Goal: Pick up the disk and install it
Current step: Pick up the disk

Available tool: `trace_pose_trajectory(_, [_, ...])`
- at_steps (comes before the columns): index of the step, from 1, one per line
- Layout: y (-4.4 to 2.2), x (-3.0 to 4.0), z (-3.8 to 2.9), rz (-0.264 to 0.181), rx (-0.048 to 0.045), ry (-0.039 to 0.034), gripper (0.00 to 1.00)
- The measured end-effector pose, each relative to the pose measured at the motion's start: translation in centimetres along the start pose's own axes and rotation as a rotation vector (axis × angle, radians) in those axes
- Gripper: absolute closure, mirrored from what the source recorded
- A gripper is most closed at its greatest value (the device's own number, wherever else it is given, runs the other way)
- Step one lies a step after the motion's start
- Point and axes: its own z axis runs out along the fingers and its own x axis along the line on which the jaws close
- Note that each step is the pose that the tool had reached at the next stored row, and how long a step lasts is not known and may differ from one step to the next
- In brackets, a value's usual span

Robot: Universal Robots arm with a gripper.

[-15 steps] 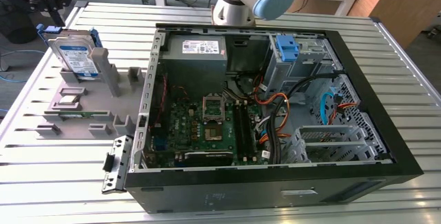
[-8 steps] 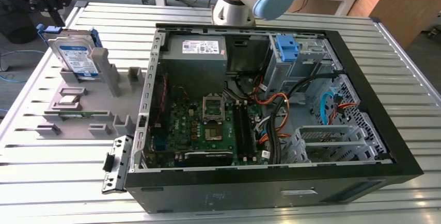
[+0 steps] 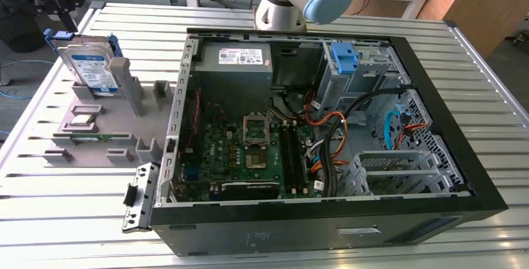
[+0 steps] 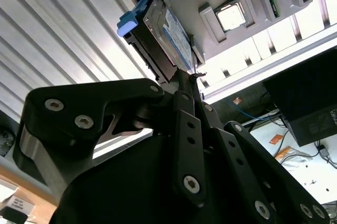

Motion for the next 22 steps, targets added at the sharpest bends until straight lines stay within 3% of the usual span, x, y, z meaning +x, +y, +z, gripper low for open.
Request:
trace_pose_trajectory(9, [0.00, 0.00, 0.00, -0.002, 0.0000, 0.0002, 0.89])
trace_pose_trajectory(15, [0.00, 0.00, 0.00, -0.054, -0.0001, 0.0044, 0.89])
trace_pose_trajectory(22, [0.00, 0.00, 0.00, -0.055, -0.0001, 0.0045, 0.89])
